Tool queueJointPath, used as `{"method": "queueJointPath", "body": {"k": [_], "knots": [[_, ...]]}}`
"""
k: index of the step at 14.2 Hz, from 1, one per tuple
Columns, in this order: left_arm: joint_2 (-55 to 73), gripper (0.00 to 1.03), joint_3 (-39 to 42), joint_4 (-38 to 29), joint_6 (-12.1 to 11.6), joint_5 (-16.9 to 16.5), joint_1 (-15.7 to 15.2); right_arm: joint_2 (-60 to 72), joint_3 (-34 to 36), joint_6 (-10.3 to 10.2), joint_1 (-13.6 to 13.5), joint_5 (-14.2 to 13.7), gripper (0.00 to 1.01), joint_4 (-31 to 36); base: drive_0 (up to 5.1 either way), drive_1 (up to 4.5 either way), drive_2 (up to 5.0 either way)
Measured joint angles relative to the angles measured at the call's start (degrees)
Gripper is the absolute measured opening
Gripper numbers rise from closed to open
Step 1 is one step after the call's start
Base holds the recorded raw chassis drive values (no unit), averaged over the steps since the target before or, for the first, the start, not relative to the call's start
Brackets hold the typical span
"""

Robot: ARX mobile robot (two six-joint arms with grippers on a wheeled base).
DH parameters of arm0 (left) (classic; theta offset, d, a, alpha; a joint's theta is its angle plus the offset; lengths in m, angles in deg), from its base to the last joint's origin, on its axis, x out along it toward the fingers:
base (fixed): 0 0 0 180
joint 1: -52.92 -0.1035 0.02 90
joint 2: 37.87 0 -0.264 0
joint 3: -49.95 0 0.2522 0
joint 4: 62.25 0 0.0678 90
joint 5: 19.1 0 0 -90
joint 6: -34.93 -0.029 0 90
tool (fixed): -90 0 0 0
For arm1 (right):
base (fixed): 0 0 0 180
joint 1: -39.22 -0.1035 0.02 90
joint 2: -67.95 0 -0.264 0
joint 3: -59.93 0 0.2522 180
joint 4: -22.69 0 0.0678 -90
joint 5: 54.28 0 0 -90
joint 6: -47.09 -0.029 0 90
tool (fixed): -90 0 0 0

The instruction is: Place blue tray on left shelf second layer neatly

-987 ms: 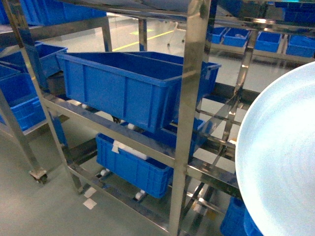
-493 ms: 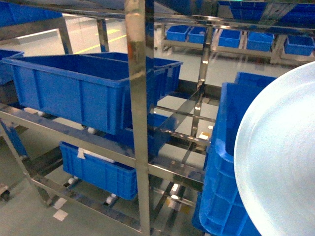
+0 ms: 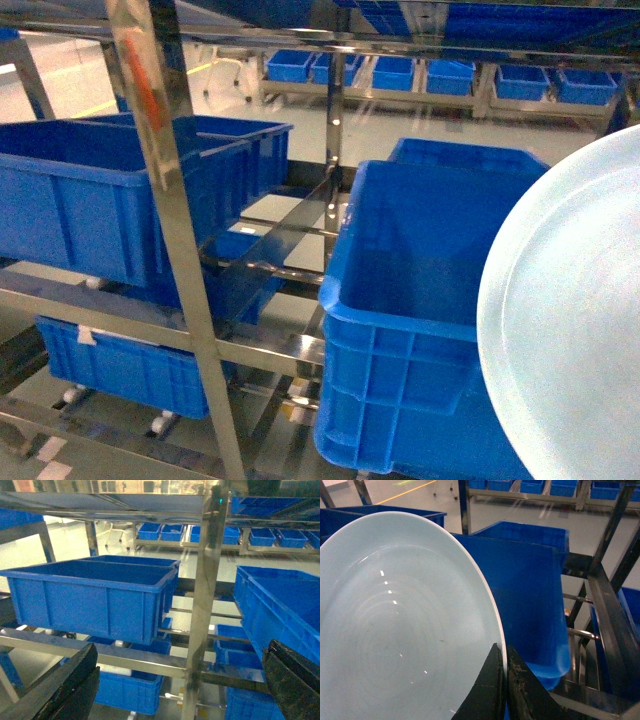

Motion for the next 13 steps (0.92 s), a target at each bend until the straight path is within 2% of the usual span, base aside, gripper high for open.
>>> {"method": "queueJointPath", "body": {"k": [11, 13], "knots": [[0.0, 0.98, 0.0, 0.0, 0.0, -0.02, 0.0, -0.02, 0.0, 0.0, 0.0, 0.0, 0.02, 0.0, -1.6, -1.65, -1.6], [0.0, 0.98, 0.0, 0.0, 0.0, -0.04, 0.15, -0.09, 0.0, 0.0, 0.04, -0.15, 0.02, 0.02, 0.2, 0.18, 0.2]]}}
